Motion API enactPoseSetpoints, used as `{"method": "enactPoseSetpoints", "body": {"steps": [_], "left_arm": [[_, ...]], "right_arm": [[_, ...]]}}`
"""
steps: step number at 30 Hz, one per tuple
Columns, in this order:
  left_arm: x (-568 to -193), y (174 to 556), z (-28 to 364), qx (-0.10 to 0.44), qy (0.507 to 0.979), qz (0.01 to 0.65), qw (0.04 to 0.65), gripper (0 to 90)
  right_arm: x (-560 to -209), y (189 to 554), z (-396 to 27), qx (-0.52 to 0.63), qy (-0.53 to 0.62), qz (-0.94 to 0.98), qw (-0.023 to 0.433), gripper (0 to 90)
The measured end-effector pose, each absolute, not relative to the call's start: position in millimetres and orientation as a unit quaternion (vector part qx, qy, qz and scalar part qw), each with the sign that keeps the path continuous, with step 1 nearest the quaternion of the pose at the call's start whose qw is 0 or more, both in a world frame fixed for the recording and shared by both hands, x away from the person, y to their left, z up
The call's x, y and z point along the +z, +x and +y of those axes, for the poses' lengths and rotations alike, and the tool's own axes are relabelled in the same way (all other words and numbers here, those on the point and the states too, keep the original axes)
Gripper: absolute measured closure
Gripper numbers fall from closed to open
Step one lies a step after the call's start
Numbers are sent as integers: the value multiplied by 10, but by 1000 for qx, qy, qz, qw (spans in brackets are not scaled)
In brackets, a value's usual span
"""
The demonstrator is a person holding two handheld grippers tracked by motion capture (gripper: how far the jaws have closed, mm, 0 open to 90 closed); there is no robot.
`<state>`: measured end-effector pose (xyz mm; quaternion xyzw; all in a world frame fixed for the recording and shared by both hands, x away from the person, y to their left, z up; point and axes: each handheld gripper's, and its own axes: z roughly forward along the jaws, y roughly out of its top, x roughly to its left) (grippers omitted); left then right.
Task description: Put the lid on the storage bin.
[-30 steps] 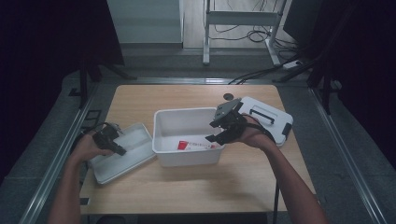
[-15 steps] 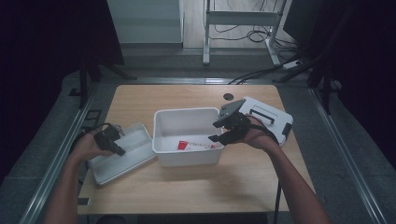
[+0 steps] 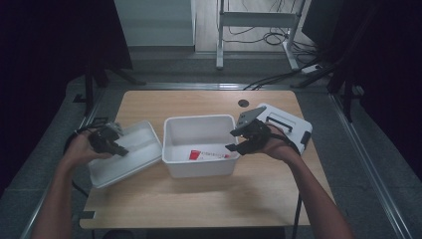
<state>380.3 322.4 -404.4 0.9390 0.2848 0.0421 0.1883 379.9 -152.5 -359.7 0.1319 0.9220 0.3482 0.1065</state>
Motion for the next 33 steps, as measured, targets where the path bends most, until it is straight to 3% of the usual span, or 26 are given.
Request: {"method": "enactPoseSetpoints", "body": {"steps": [5, 13, 33], "left_arm": [[-3595, 3759, 3289, 66, 934, 283, 207, 897], [-3186, 3770, 3148, 84, 937, 263, 215, 897], [-3001, 4012, 2449, 77, 949, 205, 226, 897]], "right_arm": [[-3587, 3773, -1573, 352, 134, 920, 109, 441], [-3607, 3753, -1679, 358, 146, 916, 110, 441], [-3710, 3765, -2025, 367, 186, 904, 118, 433]]}}
